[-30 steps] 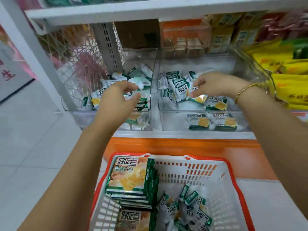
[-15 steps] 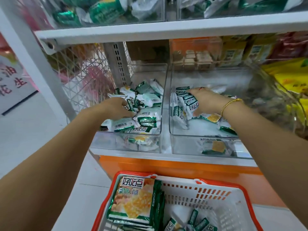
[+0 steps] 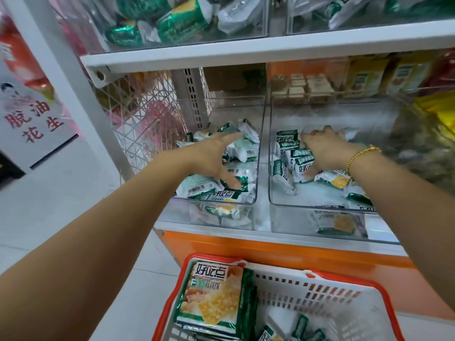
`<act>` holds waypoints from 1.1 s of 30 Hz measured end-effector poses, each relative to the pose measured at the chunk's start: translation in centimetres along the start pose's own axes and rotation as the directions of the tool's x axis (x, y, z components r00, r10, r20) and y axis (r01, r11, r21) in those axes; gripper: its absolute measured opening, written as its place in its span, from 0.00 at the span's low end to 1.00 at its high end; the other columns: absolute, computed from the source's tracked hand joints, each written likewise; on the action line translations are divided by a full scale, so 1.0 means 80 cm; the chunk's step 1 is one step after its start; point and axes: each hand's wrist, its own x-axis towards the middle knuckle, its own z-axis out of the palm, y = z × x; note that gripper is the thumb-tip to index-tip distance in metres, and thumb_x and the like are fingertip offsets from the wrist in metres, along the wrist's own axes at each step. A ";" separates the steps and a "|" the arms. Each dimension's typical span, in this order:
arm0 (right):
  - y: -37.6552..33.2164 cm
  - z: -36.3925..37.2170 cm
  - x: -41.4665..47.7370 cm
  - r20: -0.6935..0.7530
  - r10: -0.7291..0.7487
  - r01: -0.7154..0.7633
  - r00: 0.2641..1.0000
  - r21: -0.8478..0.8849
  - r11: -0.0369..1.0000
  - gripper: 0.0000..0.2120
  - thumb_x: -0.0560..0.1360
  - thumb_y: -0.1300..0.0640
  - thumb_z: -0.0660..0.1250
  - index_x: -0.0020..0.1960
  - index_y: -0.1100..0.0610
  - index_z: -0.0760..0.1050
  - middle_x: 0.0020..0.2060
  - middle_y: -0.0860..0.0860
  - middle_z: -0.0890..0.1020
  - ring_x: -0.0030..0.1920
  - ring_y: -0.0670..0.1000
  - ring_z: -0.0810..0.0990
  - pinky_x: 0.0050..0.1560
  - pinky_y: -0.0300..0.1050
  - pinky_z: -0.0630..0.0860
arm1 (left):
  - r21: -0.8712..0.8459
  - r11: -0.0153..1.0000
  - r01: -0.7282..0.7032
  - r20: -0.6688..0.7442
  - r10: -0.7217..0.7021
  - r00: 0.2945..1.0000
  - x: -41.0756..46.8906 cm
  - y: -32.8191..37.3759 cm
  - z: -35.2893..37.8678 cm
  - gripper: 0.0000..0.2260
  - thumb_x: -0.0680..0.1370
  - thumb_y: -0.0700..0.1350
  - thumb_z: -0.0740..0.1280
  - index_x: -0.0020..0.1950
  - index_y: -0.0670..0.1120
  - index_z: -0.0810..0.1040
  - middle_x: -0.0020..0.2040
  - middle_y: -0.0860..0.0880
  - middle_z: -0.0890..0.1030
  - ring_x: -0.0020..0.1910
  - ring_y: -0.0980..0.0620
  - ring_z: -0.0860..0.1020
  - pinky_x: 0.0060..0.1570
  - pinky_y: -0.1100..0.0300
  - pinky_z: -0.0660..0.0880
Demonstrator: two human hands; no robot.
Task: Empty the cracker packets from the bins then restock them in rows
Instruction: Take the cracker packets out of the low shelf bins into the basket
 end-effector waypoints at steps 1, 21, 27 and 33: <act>0.000 -0.001 -0.002 0.009 -0.006 0.006 1.000 -0.021 1.000 0.41 0.63 0.43 0.77 0.70 0.54 0.66 0.67 0.57 0.71 0.68 0.60 0.63 0.64 0.54 0.64 | 0.055 0.998 -0.020 -0.004 0.020 1.000 0.003 0.003 0.005 0.55 0.63 0.57 0.78 0.78 0.58 0.43 0.79 0.49 0.45 0.77 0.44 0.50 0.72 0.47 0.57; 0.020 -0.049 -0.051 -0.245 -0.057 0.131 0.968 0.298 0.946 0.29 0.65 0.45 0.78 0.59 0.51 0.70 0.46 0.48 0.78 0.38 0.46 0.76 0.34 0.41 0.71 | 0.011 0.999 0.035 -0.030 -0.035 0.999 0.051 -0.001 0.002 0.42 0.72 0.43 0.73 0.78 0.47 0.50 0.70 0.40 0.70 0.47 0.49 0.79 0.44 0.65 0.69; 0.013 -0.068 -0.088 -0.307 -0.069 0.202 0.949 0.426 0.882 0.27 0.65 0.47 0.78 0.58 0.50 0.70 0.43 0.44 0.76 0.38 0.41 0.76 0.31 0.36 0.68 | -0.144 0.982 0.122 -0.028 -0.128 0.991 0.023 0.003 -0.001 0.44 0.71 0.44 0.75 0.78 0.46 0.50 0.76 0.44 0.60 0.71 0.43 0.65 0.59 0.60 0.65; 0.001 -0.080 -0.129 -0.343 -0.083 0.264 0.936 0.522 0.811 0.26 0.65 0.45 0.78 0.57 0.47 0.69 0.44 0.40 0.77 0.40 0.37 0.74 0.32 0.32 0.67 | -0.332 0.943 0.027 -0.299 -0.133 0.945 -0.061 0.027 -0.003 0.44 0.68 0.45 0.78 0.77 0.54 0.56 0.74 0.47 0.64 0.69 0.46 0.67 0.59 0.62 0.63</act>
